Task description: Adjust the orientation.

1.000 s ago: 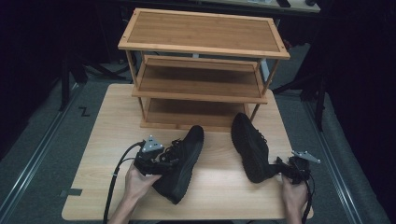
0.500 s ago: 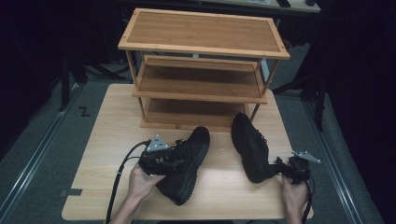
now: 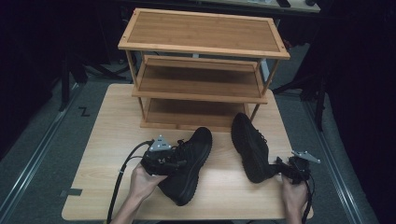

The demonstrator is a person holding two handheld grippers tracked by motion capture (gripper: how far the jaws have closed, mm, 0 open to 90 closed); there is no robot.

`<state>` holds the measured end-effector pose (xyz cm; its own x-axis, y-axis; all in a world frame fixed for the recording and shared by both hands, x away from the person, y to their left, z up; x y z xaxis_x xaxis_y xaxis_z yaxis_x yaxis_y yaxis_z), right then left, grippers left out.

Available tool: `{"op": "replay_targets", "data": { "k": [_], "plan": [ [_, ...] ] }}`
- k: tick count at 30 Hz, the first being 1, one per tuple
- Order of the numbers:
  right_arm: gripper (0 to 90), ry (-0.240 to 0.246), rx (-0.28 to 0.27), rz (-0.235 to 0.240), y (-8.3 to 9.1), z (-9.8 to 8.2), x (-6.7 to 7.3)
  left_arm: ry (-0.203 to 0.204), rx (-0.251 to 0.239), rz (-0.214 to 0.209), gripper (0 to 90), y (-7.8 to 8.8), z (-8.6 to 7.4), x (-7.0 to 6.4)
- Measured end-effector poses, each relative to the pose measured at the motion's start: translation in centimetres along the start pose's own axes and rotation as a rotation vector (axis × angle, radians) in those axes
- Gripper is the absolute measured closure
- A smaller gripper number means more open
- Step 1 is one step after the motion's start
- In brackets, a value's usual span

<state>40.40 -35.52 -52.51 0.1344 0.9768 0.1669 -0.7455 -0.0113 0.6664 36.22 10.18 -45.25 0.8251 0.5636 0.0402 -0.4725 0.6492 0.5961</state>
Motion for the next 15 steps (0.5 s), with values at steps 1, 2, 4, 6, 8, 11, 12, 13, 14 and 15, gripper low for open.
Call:
{"op": "replay_targets", "data": {
  "k": [1, 2, 4, 6, 8, 11, 12, 13, 14, 15],
  "plan": [
    [45.3, 0.000, 0.000, 0.000, 0.0, 0.0, 0.0, -0.002, -0.005, -0.008, 35.2, -0.2, 0.1, -0.2],
    [45.3, 0.001, 0.000, 0.000, 0.0, 0.0, 0.0, -0.003, -0.007, -0.009, 35.3, -0.3, 0.2, -0.3],
    [45.3, -0.001, 0.001, 0.000, 0.0, 0.0, 0.0, -0.009, -0.006, -0.008, 35.9, -0.5, 0.3, -0.4],
    [45.3, -0.001, 0.001, 0.000, 0.0, 0.0, 0.0, -0.008, -0.006, -0.005, 36.1, -0.6, 0.4, -0.6],
    [45.3, -0.001, 0.001, 0.000, 0.0, 0.0, 0.0, -0.006, -0.005, -0.004, 36.2, -0.6, 0.5, -0.7],
    [45.3, 0.001, 0.000, 0.000, 0.0, 0.0, 0.0, 0.006, -0.009, 0.010, 37.0, -0.8, 0.7, -0.9],
    [45.3, 0.002, 0.000, 0.000, 0.0, 0.0, 0.0, 0.014, -0.015, 0.013, 37.8, -0.9, 0.8, -1.1],
    [45.3, 0.001, 0.001, 0.000, 0.0, 0.0, 0.0, 0.018, -0.018, 0.015, 37.8, -1.0, 0.9, -1.2],
    [45.3, 0.001, 0.001, 0.001, 0.0, 0.0, 0.0, 0.017, -0.020, 0.021, 37.9, -1.1, 1.0, -1.4],
    [45.3, 0.001, 0.001, 0.001, 0.0, 0.0, 0.0, 0.017, -0.020, 0.021, 38.1, -1.1, 1.0, -1.4]
  ]
}}
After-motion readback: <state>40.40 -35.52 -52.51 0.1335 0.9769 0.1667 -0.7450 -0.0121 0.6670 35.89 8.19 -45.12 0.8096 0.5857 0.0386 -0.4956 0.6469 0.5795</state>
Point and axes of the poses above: each handheld gripper's, and its own axes: y roughly backward along the jaws, z roughly out of its top, x roughly to its left, the point moved 3 cm from there along -y, roughly forward along the jaws, and after that the axes turned 15 degrees about -y, right-handed, at the moved point
